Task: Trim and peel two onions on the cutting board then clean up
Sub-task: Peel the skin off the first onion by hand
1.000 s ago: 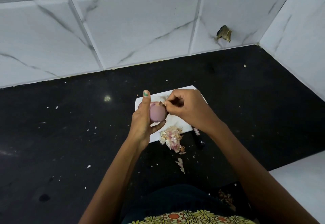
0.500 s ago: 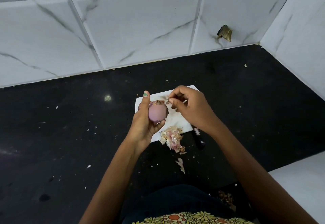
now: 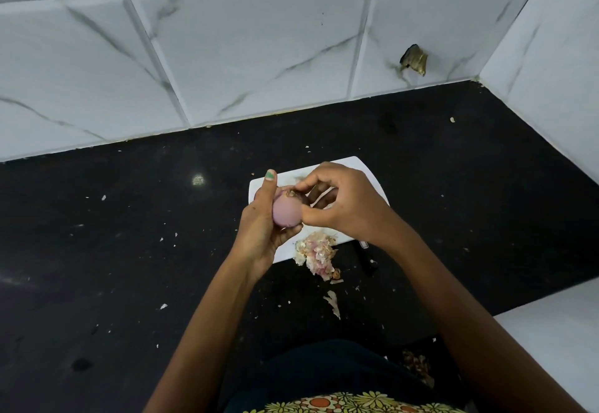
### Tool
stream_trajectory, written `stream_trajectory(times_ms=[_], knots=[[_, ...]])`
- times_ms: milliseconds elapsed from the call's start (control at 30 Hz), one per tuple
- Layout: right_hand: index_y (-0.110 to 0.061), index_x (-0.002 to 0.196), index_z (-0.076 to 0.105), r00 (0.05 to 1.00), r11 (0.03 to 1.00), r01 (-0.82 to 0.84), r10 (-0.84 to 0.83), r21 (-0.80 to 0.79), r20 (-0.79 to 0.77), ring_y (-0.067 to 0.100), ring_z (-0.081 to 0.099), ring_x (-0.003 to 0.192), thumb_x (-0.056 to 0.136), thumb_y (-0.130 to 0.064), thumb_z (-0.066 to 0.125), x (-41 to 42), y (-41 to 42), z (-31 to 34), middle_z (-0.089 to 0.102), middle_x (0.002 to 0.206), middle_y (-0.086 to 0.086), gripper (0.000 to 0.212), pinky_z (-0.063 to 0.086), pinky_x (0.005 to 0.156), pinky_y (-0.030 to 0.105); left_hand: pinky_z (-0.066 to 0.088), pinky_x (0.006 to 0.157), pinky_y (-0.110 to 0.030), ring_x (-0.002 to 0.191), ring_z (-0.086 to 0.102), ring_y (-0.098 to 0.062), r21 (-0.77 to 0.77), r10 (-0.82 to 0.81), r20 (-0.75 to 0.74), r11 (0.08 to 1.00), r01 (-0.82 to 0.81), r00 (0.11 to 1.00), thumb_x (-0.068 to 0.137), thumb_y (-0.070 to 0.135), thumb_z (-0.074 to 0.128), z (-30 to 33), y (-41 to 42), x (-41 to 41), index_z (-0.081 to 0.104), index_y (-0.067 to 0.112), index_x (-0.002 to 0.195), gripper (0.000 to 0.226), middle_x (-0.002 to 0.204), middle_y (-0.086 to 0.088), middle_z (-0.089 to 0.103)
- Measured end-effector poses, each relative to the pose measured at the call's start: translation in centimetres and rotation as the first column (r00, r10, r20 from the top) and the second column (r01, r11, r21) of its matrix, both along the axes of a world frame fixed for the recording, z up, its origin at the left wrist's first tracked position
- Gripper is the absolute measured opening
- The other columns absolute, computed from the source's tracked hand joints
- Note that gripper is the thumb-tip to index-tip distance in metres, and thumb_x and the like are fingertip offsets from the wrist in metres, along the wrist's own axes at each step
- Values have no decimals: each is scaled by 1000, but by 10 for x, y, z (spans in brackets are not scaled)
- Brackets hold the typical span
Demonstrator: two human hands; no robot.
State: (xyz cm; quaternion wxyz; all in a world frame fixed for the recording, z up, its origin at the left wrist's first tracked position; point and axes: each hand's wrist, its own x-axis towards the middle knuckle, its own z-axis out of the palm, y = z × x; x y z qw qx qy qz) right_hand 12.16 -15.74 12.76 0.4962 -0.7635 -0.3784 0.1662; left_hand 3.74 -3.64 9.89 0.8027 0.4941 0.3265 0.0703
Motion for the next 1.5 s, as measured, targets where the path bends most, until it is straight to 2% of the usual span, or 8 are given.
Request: stream_trajectory(times_ms=[200, 433, 567, 667, 900, 1000, 1300, 1500], knots=[[-12, 86, 71, 997, 997, 31, -26, 66, -74, 11, 67, 77, 80, 4, 64, 9, -2, -10, 70, 86, 1, 18, 54, 68, 20, 53, 48, -19, 66, 69, -12, -89, -12, 5, 996, 13, 1000, 92, 60, 45, 0, -1, -3, 64, 8, 111, 59, 86, -8, 70], [-5, 66, 58, 974, 978, 115, -78, 171, -213, 7, 53, 61, 79, -7, 41, 4, -5, -10, 58, 63, -3, 22, 39, 52, 16, 56, 50, -19, 68, 72, -14, -206, 33, 7, 978, -31, 999, 92, 57, 48, 2, 0, 0, 64, 7, 116, 58, 95, -15, 71], [-16, 94, 66, 982, 998, 46, -40, 31, -187, 8, 59, 71, 83, -26, 70, 4, -8, -7, 64, 86, 1, 15, 45, 59, 18, 55, 49, -18, 61, 69, -9, -193, 45, -3, 980, -45, 999, 94, 55, 46, 1, -1, 2, 65, 7, 112, 54, 85, -9, 71], [-21, 103, 64, 999, 999, -3, 1, -34, -54, 10, 62, 76, 71, -23, 83, 1, -5, -12, 62, 98, 0, 37, 48, 63, 17, 54, 51, -19, 60, 68, -8, -158, 39, -1, 987, -39, 999, 97, 52, 44, 0, -1, 3, 64, 5, 112, 54, 78, -6, 72], [-11, 92, 69, 996, 999, 5, 0, 53, -92, 7, 64, 68, 73, -1, 75, 3, -2, -8, 68, 83, 1, 22, 49, 60, 17, 54, 48, -18, 56, 64, -7, -150, 30, -17, 988, -32, 999, 94, 55, 46, -1, 1, 1, 64, 7, 105, 52, 74, -5, 70], [-7, 85, 70, 991, 994, 44, -31, 98, -128, 17, 67, 64, 78, 4, 69, 6, -1, -11, 70, 76, 5, 14, 57, 61, 29, 53, 47, -18, 60, 65, -8, -168, 20, -32, 985, -26, 999, 92, 57, 48, -1, 0, 0, 64, 7, 109, 55, 83, -8, 68], [-15, 95, 71, 1000, 996, -18, 20, 87, -18, 9, 66, 76, 75, -12, 80, 4, -1, -11, 65, 93, -3, 23, 57, 69, 27, 52, 44, -18, 51, 61, -8, -267, 67, -28, 961, -72, 997, 93, 55, 48, 1, 3, 0, 61, 9, 100, 47, 68, -5, 67], [-10, 89, 66, 998, 995, 39, -43, 96, 46, 10, 62, 78, 87, -12, 67, 1, 4, -16, 62, 85, -7, 3, 54, 65, 24, 48, 40, -17, 58, 65, -13, -288, 17, -40, 957, -28, 999, 93, 63, 41, 0, 5, 0, 56, 13, 107, 54, 66, -5, 67]])
